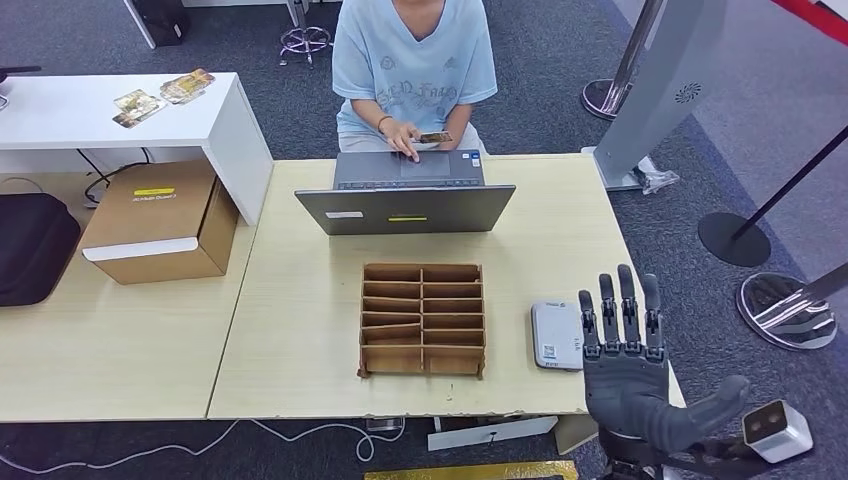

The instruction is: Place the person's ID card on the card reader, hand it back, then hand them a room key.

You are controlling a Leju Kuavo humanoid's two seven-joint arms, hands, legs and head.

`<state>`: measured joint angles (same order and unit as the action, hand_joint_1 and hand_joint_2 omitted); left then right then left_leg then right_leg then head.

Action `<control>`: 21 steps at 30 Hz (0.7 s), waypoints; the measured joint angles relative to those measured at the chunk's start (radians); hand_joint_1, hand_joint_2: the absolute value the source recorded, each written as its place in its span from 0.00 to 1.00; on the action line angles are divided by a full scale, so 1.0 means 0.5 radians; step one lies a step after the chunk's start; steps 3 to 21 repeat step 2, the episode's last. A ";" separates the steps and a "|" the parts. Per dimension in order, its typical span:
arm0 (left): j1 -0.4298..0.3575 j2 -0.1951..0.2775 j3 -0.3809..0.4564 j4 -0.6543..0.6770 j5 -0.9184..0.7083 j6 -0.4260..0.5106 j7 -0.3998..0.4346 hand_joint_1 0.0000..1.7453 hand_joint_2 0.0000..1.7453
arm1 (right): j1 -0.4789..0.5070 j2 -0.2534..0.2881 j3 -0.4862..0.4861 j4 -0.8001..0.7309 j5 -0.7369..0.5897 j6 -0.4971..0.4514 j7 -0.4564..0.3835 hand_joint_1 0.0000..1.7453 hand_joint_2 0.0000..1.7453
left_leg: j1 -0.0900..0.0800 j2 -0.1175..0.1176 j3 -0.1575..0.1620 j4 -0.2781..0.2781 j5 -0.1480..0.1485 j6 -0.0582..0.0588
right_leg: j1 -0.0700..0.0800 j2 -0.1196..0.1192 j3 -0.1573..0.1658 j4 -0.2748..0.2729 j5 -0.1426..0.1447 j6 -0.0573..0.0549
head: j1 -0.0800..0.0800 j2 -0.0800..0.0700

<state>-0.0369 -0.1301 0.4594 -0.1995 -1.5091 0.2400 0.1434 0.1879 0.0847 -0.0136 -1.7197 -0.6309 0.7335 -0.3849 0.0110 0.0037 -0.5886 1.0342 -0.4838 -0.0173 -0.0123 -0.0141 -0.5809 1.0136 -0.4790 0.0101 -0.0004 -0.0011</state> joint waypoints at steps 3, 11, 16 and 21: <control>-0.001 0.000 -0.002 0.000 -0.019 0.003 0.000 0.00 0.00 | 0.010 0.006 -0.008 0.036 0.140 0.080 0.002 0.00 1.00 | 0.000 0.001 0.001 0.000 0.000 0.000 | 0.000 0.001 0.000 0.000 0.000 0.000 | 0.000 0.000; -0.001 0.000 -0.002 0.000 -0.019 0.003 0.000 0.00 0.00 | 0.010 0.006 -0.008 0.036 0.140 0.080 0.002 0.00 1.00 | 0.000 0.001 0.001 0.000 0.000 0.000 | 0.000 0.001 0.000 0.000 0.000 0.000 | 0.000 0.000; -0.001 0.000 -0.002 0.000 -0.019 0.003 0.000 0.00 0.00 | 0.010 0.006 -0.008 0.036 0.140 0.080 0.002 0.00 1.00 | 0.000 0.001 0.001 0.000 0.000 0.000 | 0.000 0.001 0.000 0.000 0.000 0.000 | 0.000 0.000; -0.001 0.000 -0.002 0.000 -0.019 0.003 0.000 0.00 0.00 | 0.010 0.006 -0.008 0.036 0.140 0.080 0.002 0.00 1.00 | 0.000 0.001 0.001 0.000 0.000 0.000 | 0.000 0.001 0.000 0.000 0.000 0.000 | 0.000 0.000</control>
